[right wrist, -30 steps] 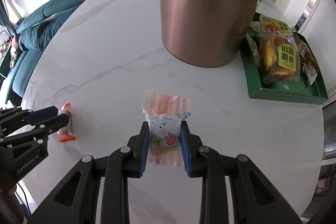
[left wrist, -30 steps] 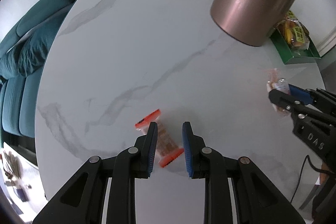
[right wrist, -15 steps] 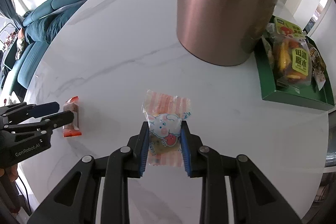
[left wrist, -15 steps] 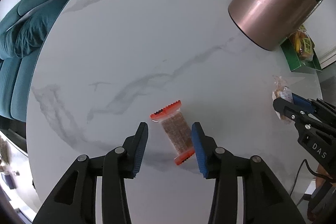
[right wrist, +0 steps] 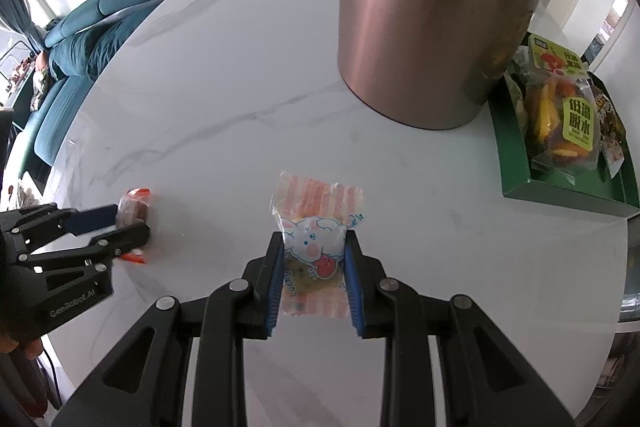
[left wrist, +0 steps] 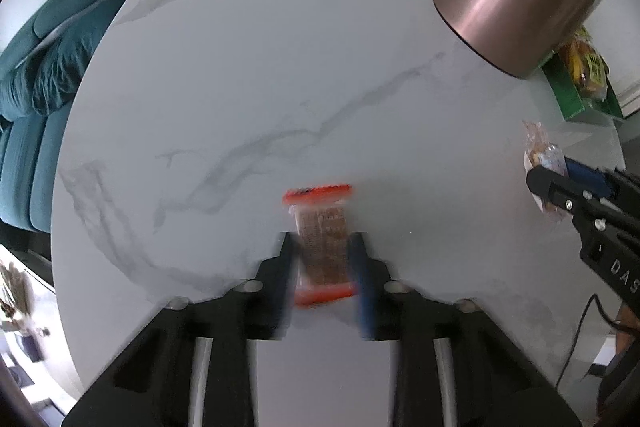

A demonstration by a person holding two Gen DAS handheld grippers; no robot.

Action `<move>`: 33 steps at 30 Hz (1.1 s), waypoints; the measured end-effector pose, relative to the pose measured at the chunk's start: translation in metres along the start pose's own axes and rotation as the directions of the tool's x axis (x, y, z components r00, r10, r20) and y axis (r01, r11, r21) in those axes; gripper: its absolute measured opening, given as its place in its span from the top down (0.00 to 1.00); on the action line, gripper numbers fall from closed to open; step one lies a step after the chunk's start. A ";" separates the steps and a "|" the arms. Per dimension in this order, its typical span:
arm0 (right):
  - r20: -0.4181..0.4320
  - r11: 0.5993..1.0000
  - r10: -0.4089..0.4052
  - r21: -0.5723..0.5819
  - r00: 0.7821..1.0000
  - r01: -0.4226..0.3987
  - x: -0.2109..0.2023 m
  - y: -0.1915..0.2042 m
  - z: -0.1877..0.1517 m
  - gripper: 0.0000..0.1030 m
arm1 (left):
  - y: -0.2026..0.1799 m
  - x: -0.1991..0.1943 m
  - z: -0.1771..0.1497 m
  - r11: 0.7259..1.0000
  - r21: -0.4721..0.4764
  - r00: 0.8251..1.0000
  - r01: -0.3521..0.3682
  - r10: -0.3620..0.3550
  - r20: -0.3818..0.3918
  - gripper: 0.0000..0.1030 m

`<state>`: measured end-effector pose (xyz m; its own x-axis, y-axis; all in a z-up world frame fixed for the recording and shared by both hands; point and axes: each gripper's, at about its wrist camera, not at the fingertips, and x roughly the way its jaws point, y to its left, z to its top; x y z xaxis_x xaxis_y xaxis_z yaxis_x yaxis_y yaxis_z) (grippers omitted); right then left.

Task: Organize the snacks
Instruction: 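Lift both held candies and carry them over the green tray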

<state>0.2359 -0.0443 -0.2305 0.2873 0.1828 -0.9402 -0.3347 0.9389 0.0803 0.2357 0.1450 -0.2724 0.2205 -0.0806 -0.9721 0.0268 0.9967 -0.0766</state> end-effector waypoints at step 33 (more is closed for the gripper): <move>0.113 0.997 0.001 0.079 0.994 -0.010 -0.071 -0.121 -0.030 0.66 | -0.175 -0.072 0.020 0.983 0.144 0.982 0.117 -0.136 0.130 0.81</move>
<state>0.2287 -0.1801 -0.1831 0.3864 0.2155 -0.8968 -0.2660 0.9570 0.1153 0.2347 -0.0240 -0.1845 0.3399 -0.2161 -0.9153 0.1925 0.9686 -0.1573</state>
